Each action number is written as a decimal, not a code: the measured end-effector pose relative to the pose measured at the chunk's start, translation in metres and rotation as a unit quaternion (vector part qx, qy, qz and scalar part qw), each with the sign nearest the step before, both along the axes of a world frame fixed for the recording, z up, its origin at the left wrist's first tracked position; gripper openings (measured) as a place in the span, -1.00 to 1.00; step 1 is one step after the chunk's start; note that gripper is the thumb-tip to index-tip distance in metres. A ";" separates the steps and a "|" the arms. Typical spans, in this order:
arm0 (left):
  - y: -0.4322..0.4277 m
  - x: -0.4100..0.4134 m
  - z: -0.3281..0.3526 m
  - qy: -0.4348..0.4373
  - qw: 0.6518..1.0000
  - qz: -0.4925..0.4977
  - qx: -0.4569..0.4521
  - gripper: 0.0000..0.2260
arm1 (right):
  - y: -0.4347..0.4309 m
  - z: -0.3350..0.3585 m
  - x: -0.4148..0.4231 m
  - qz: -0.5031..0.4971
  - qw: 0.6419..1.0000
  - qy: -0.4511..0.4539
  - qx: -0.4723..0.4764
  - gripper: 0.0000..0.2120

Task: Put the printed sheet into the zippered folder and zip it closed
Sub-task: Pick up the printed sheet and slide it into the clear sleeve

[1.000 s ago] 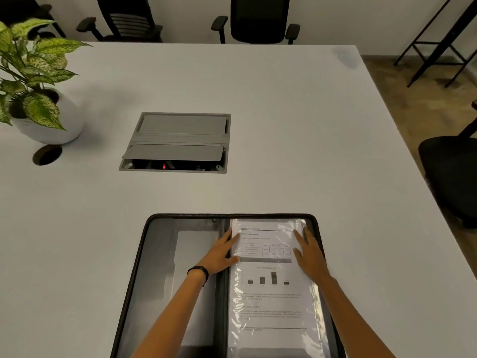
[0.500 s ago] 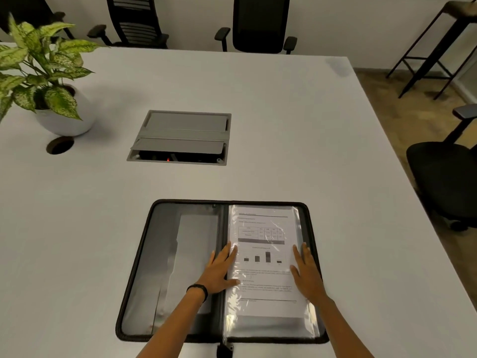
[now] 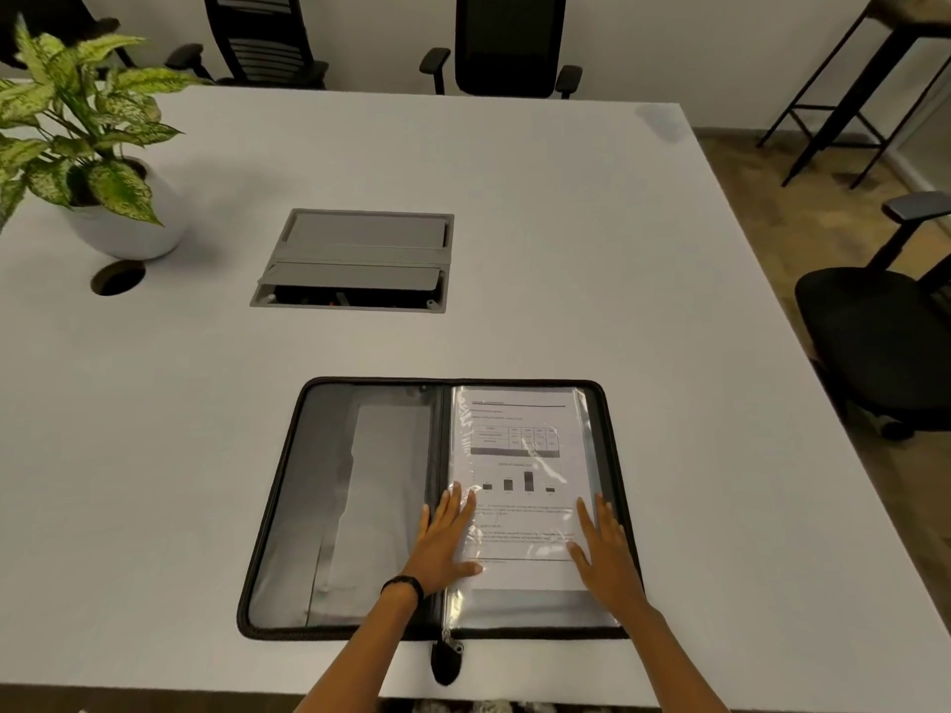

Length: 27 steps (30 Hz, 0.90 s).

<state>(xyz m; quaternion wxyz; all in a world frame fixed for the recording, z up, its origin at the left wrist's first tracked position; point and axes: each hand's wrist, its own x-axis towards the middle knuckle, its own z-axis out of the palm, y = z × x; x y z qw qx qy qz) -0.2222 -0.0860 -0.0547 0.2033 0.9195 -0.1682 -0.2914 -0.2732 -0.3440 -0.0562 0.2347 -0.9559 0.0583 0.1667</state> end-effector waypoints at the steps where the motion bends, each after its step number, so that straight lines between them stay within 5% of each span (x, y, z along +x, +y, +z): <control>1: 0.000 0.001 0.001 0.002 1.000 -0.002 -0.001 -0.07 | 0.000 0.001 0.000 0.002 1.000 0.003 -0.002 -0.34; 11: 0.004 0.019 0.016 0.031 0.998 0.003 -0.056 -0.19 | 0.001 0.013 0.009 -0.003 0.999 0.035 -0.011 -0.35; 15: 0.037 0.022 0.030 -0.012 0.962 0.178 -0.207 -0.38 | 0.002 0.020 0.010 -0.004 0.999 0.040 -0.002 -0.35; 22: 0.150 0.022 0.027 -0.114 0.899 0.420 -0.047 -0.56 | -0.002 0.040 0.014 -0.049 0.994 0.034 0.094 -0.35; 27: 0.192 0.005 0.033 -0.035 0.870 0.478 -0.114 -0.56 | -0.003 0.047 0.014 -0.103 0.981 0.027 0.160 -0.37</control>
